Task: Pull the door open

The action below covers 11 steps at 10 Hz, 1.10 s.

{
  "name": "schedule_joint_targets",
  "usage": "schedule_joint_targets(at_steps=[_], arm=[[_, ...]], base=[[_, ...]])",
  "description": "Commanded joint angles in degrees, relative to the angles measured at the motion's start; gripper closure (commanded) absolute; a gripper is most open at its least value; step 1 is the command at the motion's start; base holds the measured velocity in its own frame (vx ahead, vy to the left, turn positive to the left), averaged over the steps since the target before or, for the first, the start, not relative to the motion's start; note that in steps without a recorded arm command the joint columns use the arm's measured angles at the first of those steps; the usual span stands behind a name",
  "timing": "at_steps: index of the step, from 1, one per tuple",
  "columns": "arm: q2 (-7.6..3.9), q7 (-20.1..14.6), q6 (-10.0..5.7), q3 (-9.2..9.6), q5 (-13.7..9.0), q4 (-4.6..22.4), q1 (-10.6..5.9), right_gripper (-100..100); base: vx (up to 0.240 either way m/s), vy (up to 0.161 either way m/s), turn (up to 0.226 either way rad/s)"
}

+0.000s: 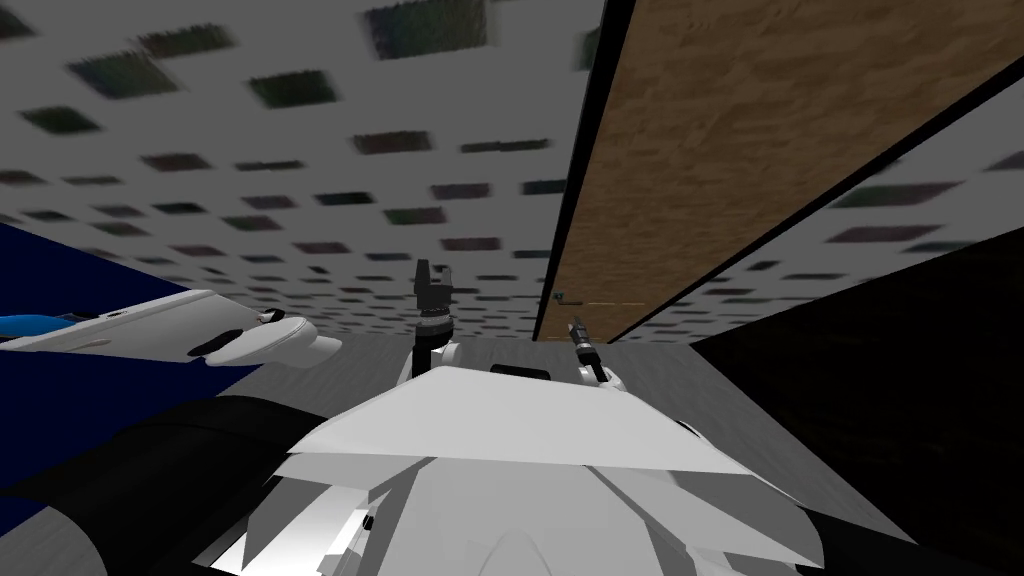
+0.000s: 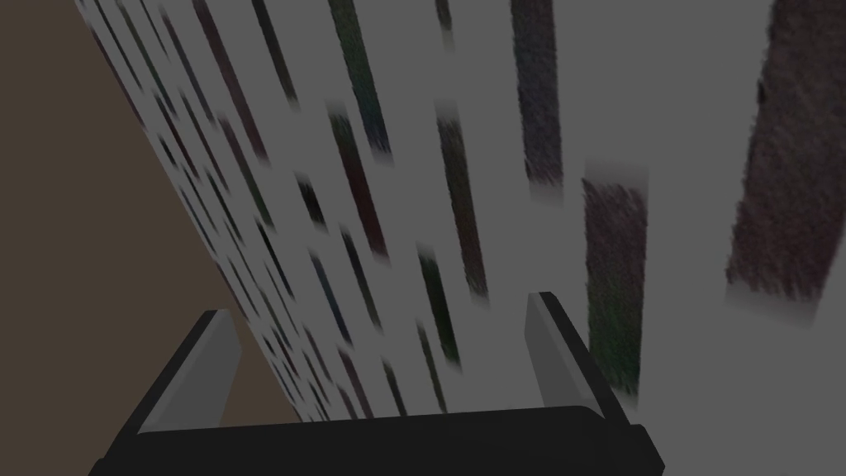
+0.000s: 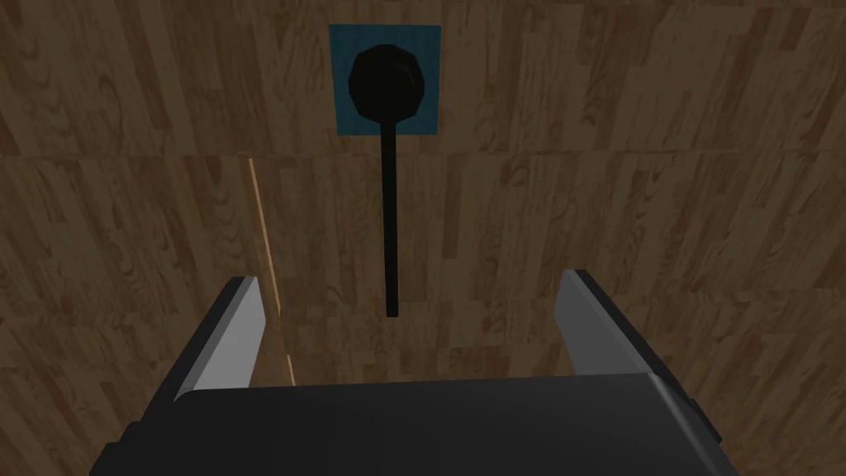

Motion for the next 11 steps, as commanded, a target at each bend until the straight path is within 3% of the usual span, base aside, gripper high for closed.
schedule_joint_targets(at_steps=[1, 5, 7, 11], arm=[[-0.82, -0.72, -1.18, -0.51, -0.41, 1.14, 0.20, -100], [-4.12, -3.14, -4.37, -2.15, -1.74, 3.00, 2.56, -100], [-4.12, -3.14, -4.37, -2.15, -1.74, 3.00, 2.56, -100], [-7.07, -5.31, -7.22, -3.63, -2.94, 4.67, 4.68, -100]], base=[[0.200, 0.095, 0.127], [0.171, 0.080, 0.140], [0.085, 0.006, 0.016], [0.137, 0.015, 0.123]])
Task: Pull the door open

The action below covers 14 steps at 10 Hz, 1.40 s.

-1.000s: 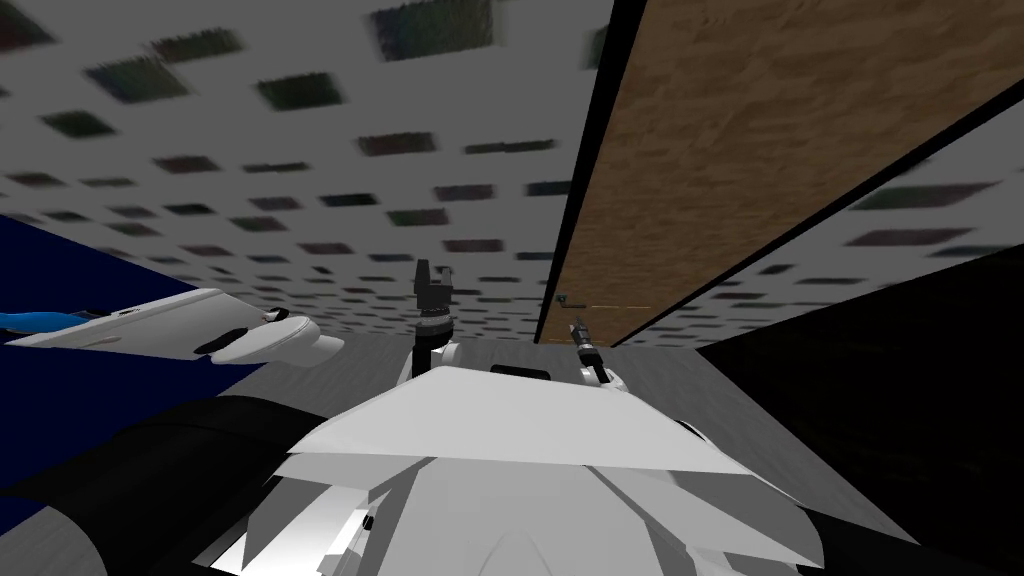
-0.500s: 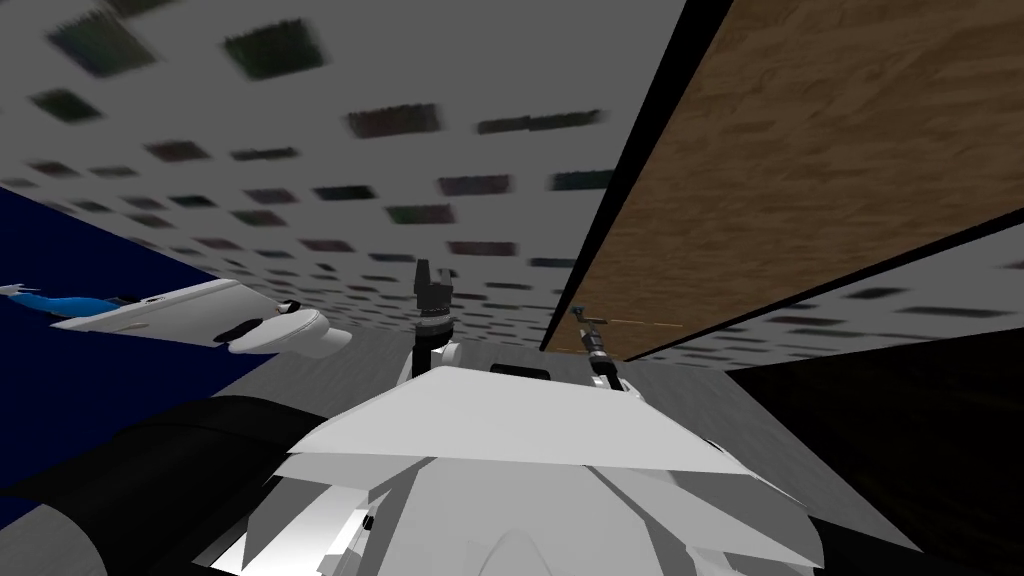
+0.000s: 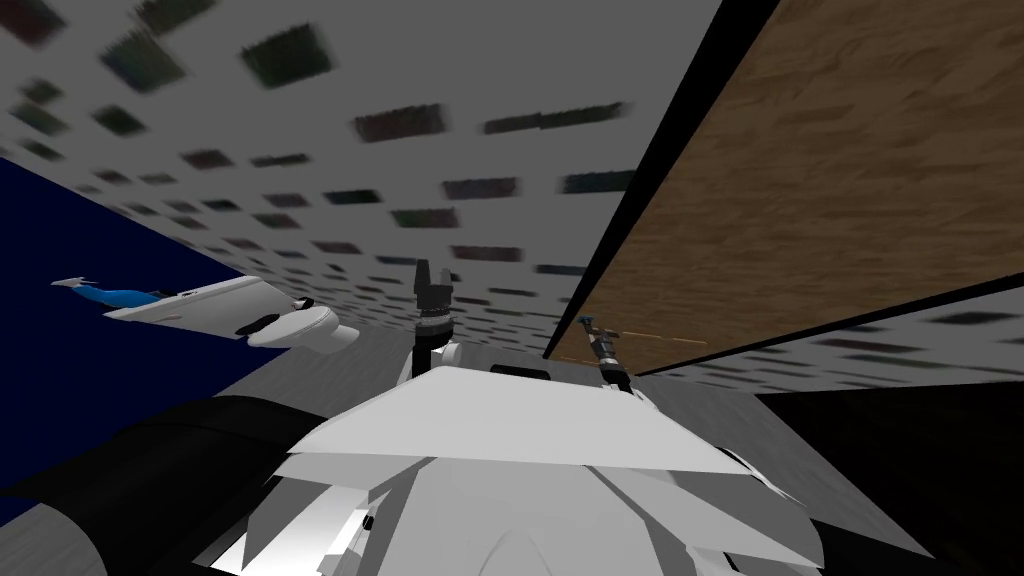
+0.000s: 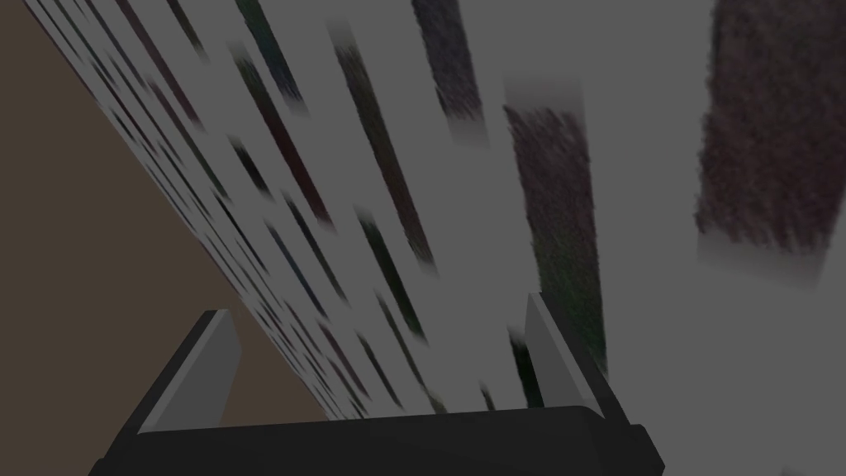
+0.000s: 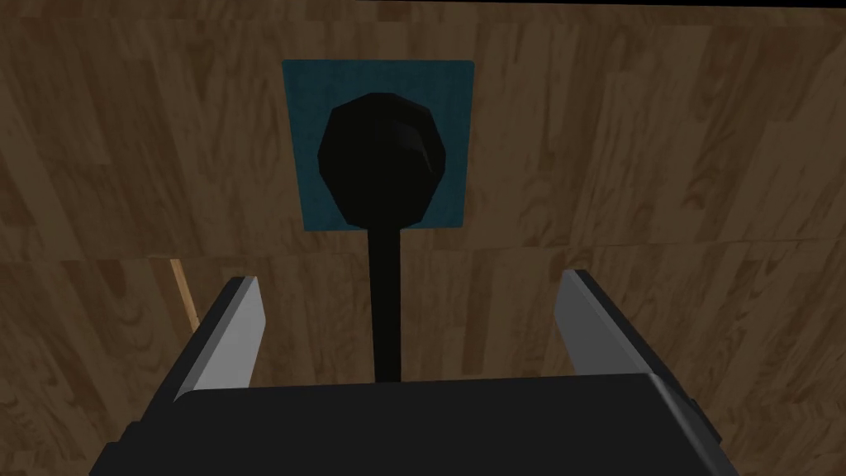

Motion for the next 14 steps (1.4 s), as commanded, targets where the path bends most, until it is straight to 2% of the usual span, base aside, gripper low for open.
schedule_joint_targets(at_steps=[1, 2, 7, 14], arm=[[0.00, 0.00, 0.00, 0.00, 0.00, 0.00, 0.00, -100], [0.00, 0.00, 0.00, 0.00, 0.00, 0.00, 0.00, 100], [0.00, 0.00, 0.00, 0.00, 0.00, 0.00, 0.00, 100], [-0.10, -0.30, -0.28, 0.37, 0.30, 2.26, -1.86, 100]], base=[[0.083, 0.008, 0.013], [-0.012, -0.002, -0.010], [-0.015, -0.001, 0.001], [-0.191, -0.071, 0.165]])
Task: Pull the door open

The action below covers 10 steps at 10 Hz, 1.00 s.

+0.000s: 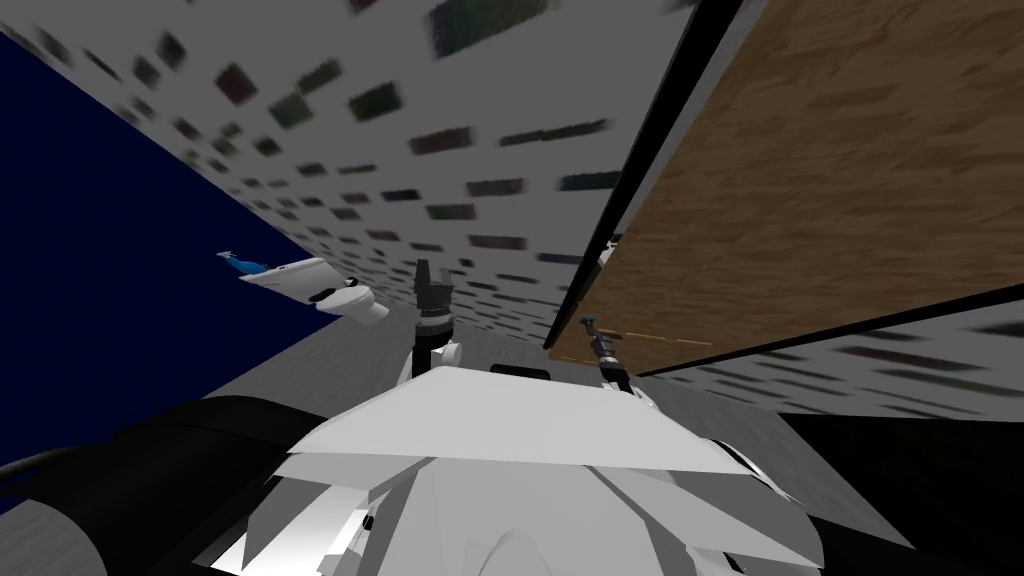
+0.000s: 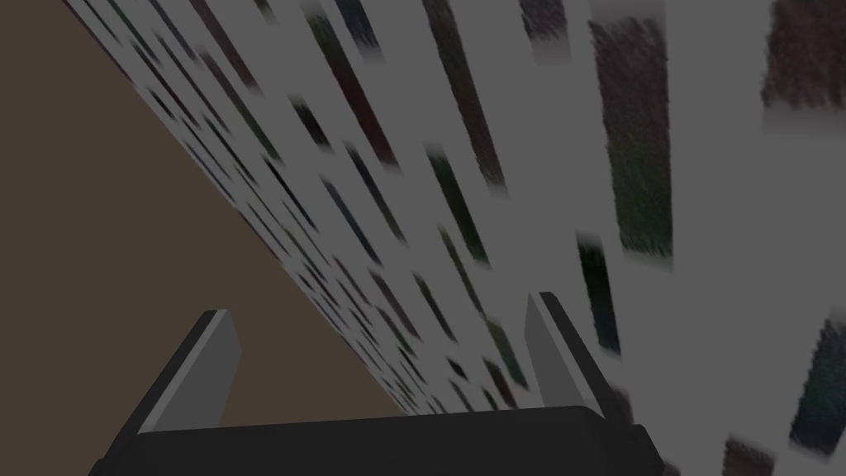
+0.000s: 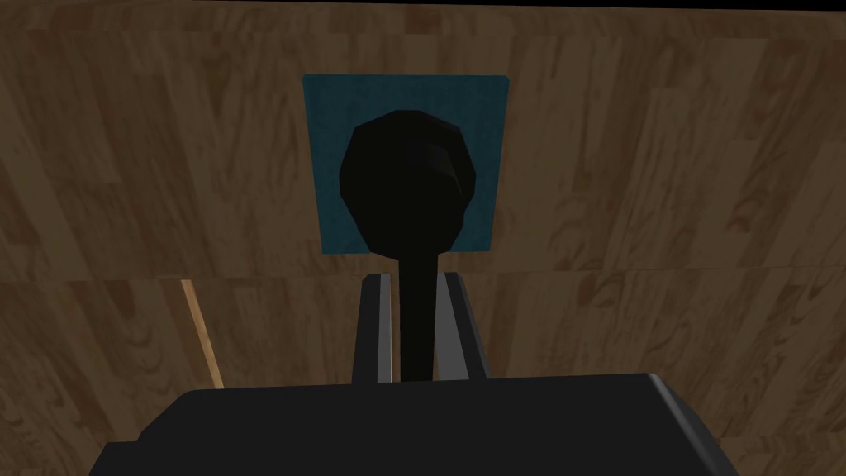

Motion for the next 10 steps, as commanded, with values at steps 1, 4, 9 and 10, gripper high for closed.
schedule_joint_targets(at_steps=[1, 4, 9, 10], arm=[[0.10, -0.16, -0.34, 0.26, 0.17, 0.55, -0.57, 100], [0.02, -0.32, -0.55, 0.42, 0.32, 1.71, -1.57, 100], [-1.16, -1.97, -2.87, 1.67, 1.07, 2.30, -0.40, 100], [-1.73, -2.67, -3.92, 2.12, 1.33, 2.37, 0.24, 100]], base=[[-0.228, -0.111, 0.187], [-0.242, -0.125, 0.233], [-0.166, -0.051, 0.102], [-0.222, -0.063, 0.134]])
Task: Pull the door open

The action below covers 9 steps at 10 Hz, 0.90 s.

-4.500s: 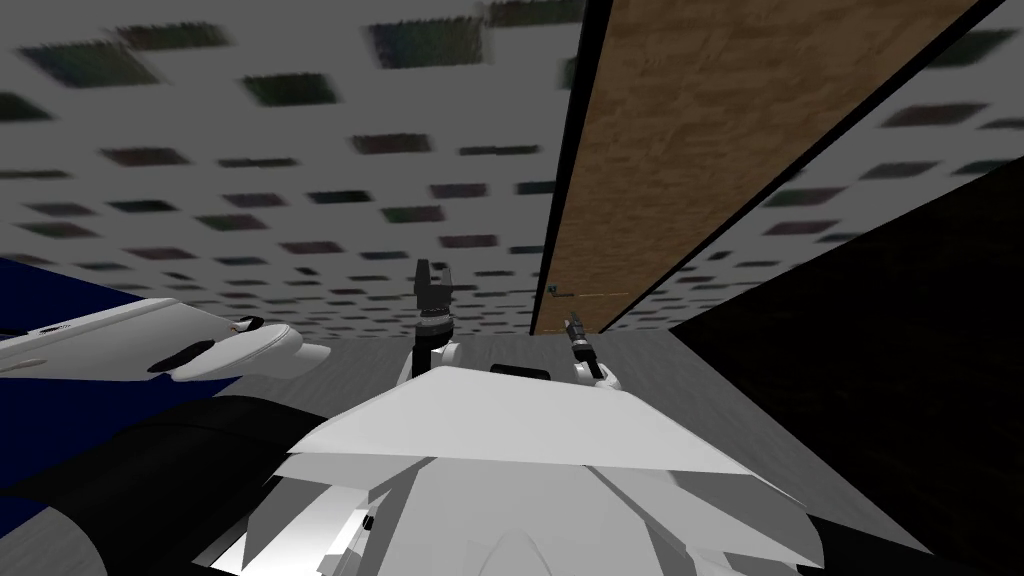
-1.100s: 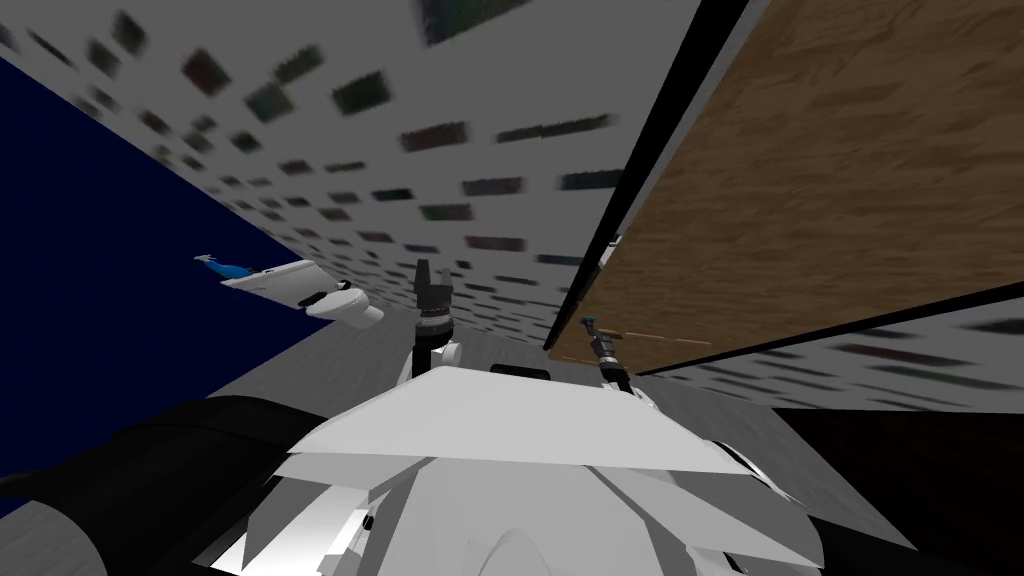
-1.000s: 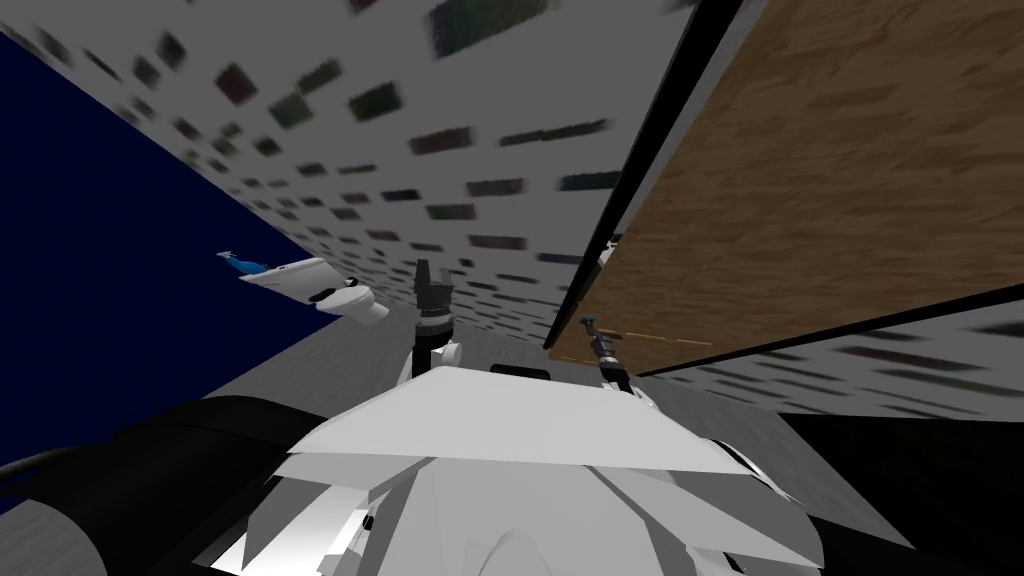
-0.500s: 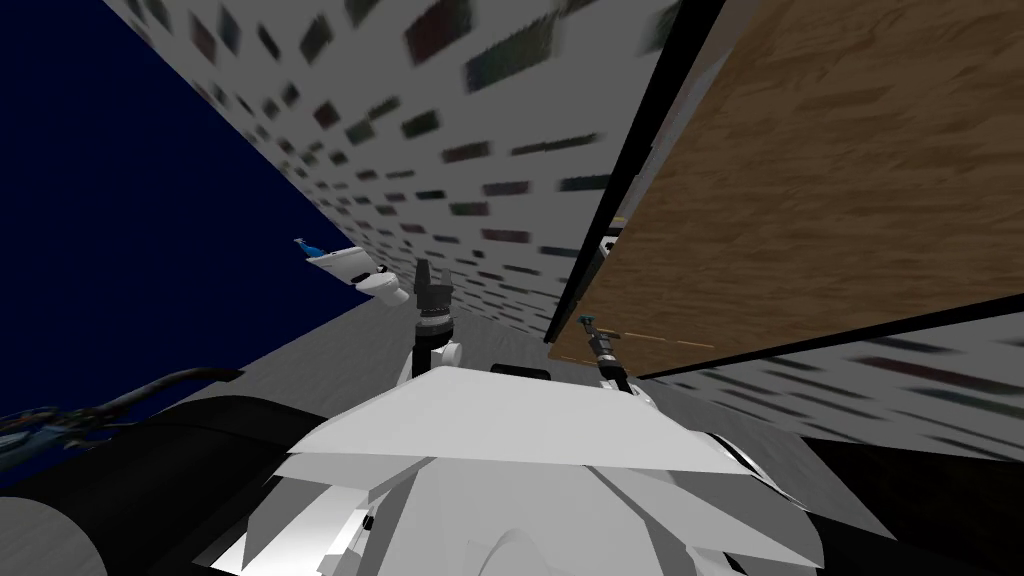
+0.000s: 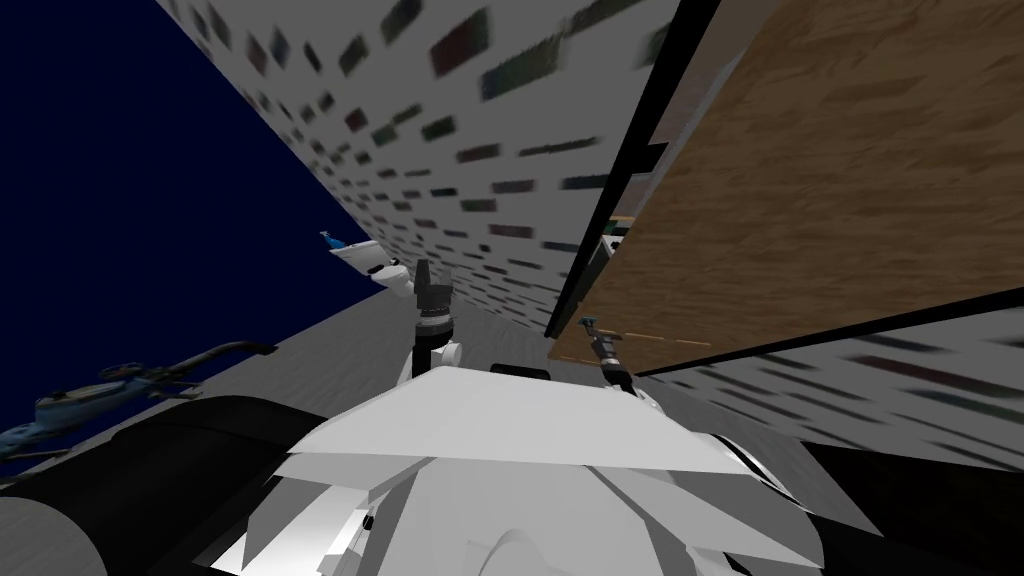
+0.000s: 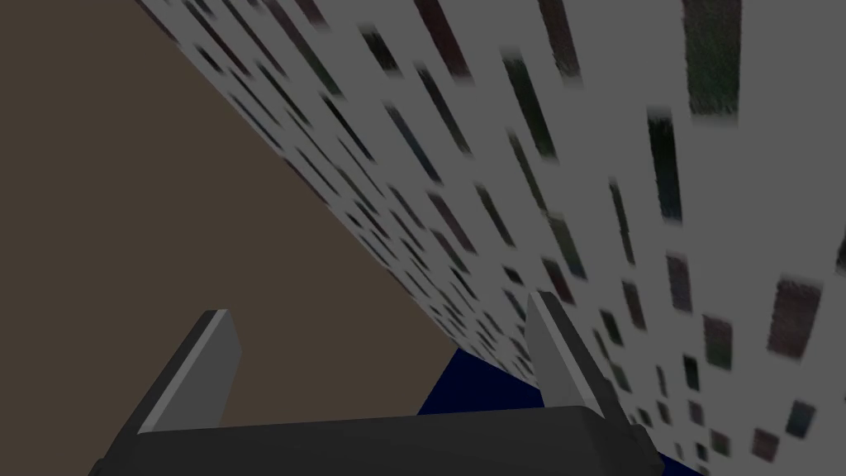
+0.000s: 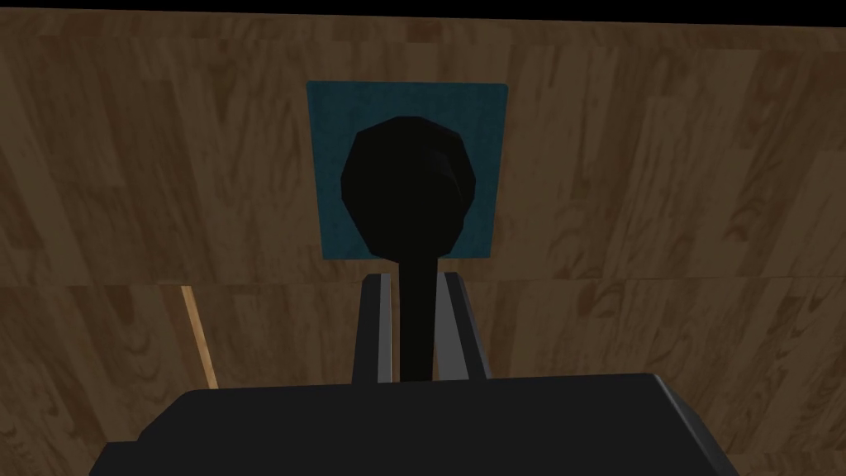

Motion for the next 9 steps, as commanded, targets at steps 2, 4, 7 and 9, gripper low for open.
schedule_joint_targets(at_steps=[2, 4, 7, 9], arm=[[-1.30, -1.63, -1.51, 1.05, 0.62, -1.41, 2.40, 100], [-2.12, -2.63, -3.02, 1.70, 1.00, -1.20, 3.31, 100], [-2.84, -3.63, -6.19, 2.47, 1.44, 0.92, 3.94, 100], [-3.16, -3.92, -7.05, 2.60, 1.48, 1.13, 4.42, 100]], base=[[-0.190, -0.043, 0.075], [-0.185, -0.073, 0.113], [-0.138, -0.053, 0.118], [-0.207, -0.094, 0.181]])
